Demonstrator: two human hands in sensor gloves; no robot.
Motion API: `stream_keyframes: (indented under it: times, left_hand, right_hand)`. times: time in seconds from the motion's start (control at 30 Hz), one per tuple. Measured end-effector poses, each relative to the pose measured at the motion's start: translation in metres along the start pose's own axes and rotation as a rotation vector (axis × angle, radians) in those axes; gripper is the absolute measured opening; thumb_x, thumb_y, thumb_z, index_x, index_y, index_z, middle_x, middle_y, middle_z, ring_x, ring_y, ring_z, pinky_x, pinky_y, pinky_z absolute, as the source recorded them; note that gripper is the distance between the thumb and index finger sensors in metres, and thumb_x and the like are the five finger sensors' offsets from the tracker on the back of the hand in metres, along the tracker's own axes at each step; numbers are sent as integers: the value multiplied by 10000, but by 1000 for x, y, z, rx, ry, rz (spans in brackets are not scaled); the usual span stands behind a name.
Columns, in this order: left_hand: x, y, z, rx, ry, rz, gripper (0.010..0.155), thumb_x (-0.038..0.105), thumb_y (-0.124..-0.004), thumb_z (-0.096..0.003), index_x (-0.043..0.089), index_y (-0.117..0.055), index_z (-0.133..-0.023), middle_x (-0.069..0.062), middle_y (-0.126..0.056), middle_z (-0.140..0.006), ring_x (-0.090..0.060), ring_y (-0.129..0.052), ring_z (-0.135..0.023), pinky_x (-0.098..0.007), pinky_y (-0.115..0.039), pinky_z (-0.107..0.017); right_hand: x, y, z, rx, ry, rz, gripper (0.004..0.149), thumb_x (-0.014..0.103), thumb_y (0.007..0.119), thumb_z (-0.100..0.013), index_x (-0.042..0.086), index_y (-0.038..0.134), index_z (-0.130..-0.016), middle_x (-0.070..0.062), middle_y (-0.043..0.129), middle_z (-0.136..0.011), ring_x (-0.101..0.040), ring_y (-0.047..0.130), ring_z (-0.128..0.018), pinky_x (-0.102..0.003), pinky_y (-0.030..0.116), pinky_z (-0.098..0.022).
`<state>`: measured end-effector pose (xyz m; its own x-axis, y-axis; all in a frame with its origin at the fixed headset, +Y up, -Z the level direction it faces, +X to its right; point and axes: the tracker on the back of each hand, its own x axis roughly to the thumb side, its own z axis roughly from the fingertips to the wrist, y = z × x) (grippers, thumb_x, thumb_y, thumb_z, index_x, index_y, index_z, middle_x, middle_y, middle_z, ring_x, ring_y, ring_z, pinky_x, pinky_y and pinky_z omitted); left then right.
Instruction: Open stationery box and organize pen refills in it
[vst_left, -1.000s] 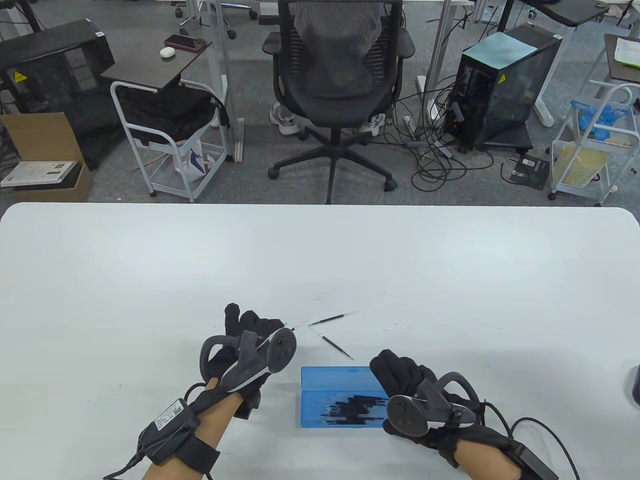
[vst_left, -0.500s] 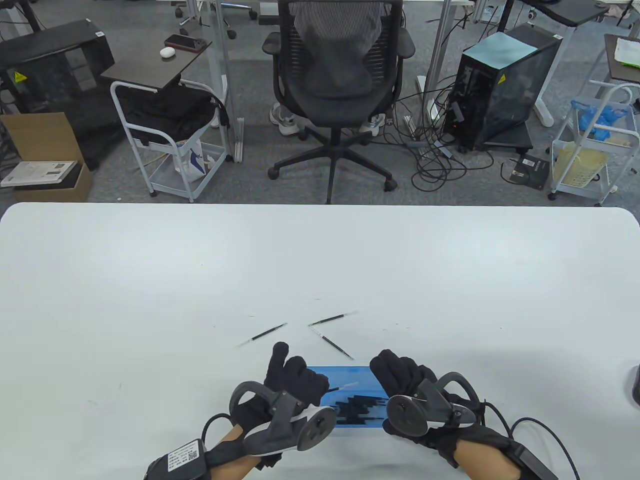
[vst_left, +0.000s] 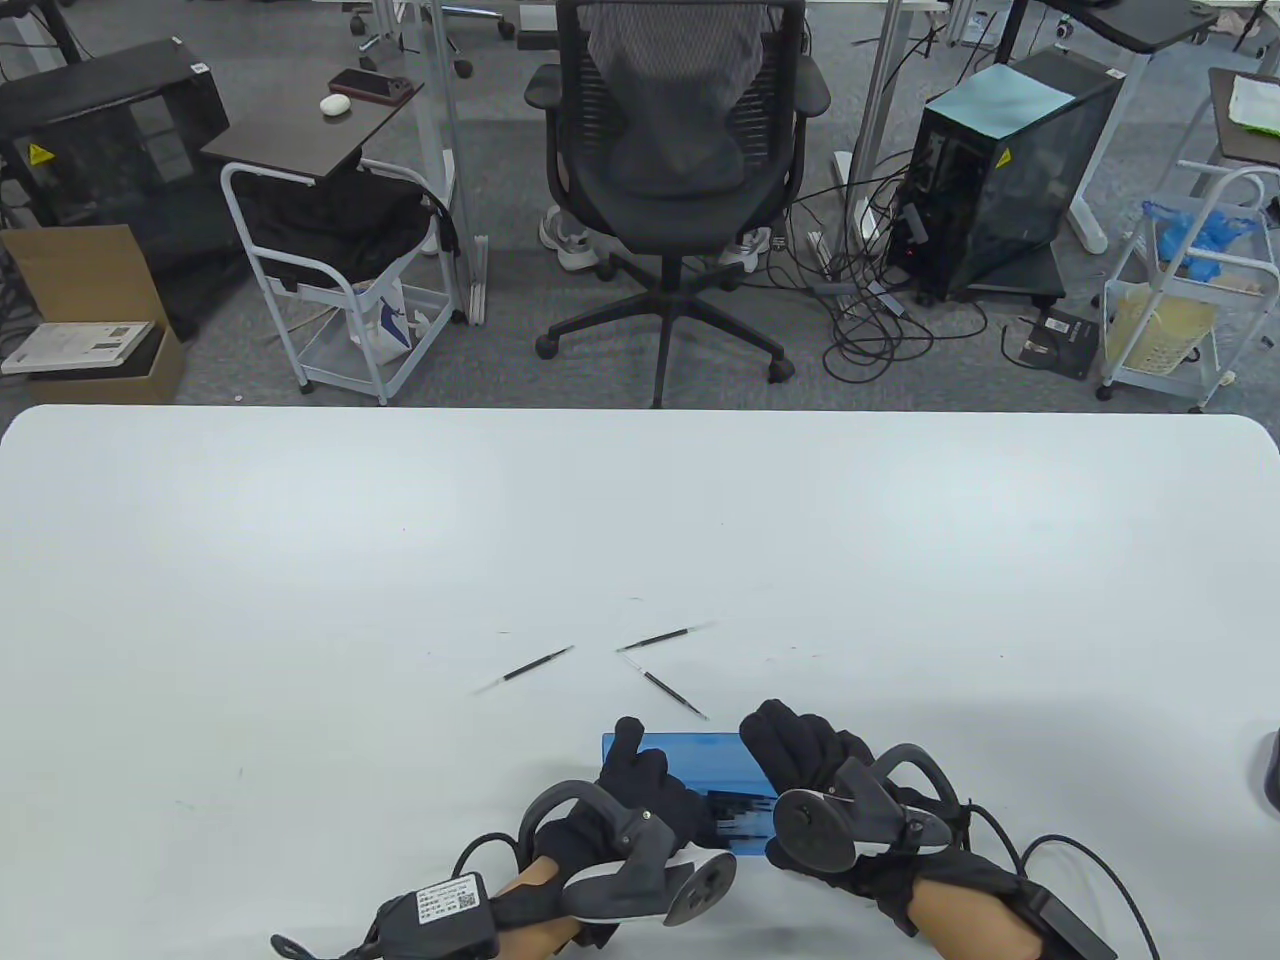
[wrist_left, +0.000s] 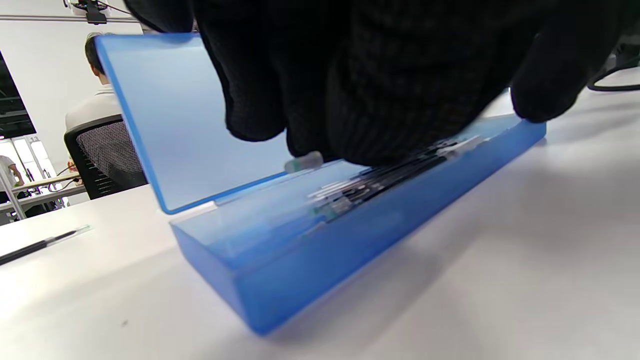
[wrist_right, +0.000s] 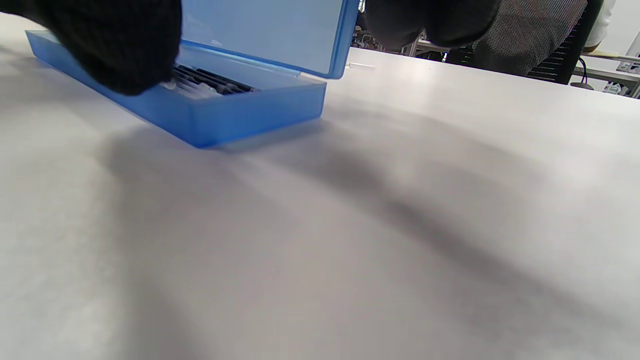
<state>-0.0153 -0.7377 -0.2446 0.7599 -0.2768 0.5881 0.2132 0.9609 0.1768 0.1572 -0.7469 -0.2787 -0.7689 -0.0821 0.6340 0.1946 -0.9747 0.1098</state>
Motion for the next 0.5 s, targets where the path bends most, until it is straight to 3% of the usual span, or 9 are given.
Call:
stream_keyframes:
  times: [0.27,0.5]
  left_hand:
    - [2,-3,-4,-5,-4,-14,485,320,-944,-452,273,-818,-918,81,-984,-866,-206,-909,-946,-655,-454,-859]
    - [-6,23,9,65,-30,-12,475,322,-947,-451,292,-827,-909,93,-987,-866,-201,-922,-936,-631,-502,-856]
  right_hand:
    - [0,0,0,1,1,0,1163,549,791,-459,70,-62,-1089,-312,48,-1192,-595,487,-1064,-671,556,-739]
    - [0,0,0,0,1,1,1164,549,791,-459,69,-62,-1089,-312,50,-1192,-593,487,-1065,-669,556,-739]
